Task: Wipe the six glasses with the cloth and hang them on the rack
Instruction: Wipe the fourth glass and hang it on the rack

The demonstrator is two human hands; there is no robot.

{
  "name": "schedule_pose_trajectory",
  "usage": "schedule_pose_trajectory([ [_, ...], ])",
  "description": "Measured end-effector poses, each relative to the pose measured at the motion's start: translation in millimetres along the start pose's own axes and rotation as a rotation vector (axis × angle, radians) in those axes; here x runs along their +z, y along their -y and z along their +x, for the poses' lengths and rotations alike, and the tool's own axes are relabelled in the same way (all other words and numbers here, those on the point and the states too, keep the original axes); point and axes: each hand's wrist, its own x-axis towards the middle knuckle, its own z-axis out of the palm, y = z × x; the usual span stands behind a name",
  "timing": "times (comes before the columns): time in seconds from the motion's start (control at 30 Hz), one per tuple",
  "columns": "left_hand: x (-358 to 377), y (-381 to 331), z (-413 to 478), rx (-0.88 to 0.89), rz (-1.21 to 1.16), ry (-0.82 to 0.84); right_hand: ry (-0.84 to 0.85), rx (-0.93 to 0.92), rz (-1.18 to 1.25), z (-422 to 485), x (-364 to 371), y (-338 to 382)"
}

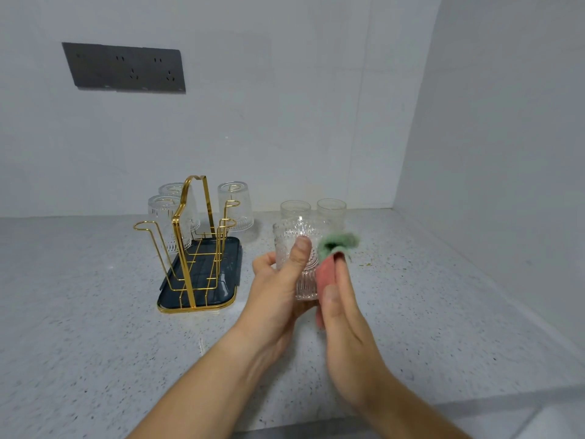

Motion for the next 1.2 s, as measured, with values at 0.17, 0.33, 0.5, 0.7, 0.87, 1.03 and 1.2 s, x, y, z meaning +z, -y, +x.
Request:
schedule_pose_trajectory([
  [0.17, -7, 11, -2, -0.057, -0.014, 0.079, -0.061, -0.017, -0.016, 6, -1, -3],
  [0.33, 0, 15, -8, -0.091, -0.029, 0.222, -0.120, 0.050, 0.091, 37, -18, 7],
  [0.5, -4, 17, 0, -0.038, -0.007, 0.198, -0.175, 0.066, 0.155, 43, -26, 11],
  [0.7, -21, 23, -1, -0.051, -0.018, 0.297, -0.212, 0.034, 0.073, 59, -46, 29],
  [0.87, -26, 22, 2, -0.088, -0.121, 0.291, 0.067, -0.111, -0.285, 58, -54, 33],
  [1.03, -37, 18, 3, -0.094, -0.132, 0.273, 0.328, -0.168, -0.344, 48, -69, 42],
  [1.2, -42, 11, 1, -0.117, -0.055, 0.332, 0.610, -0.109, -0.450, 44, -81, 50],
])
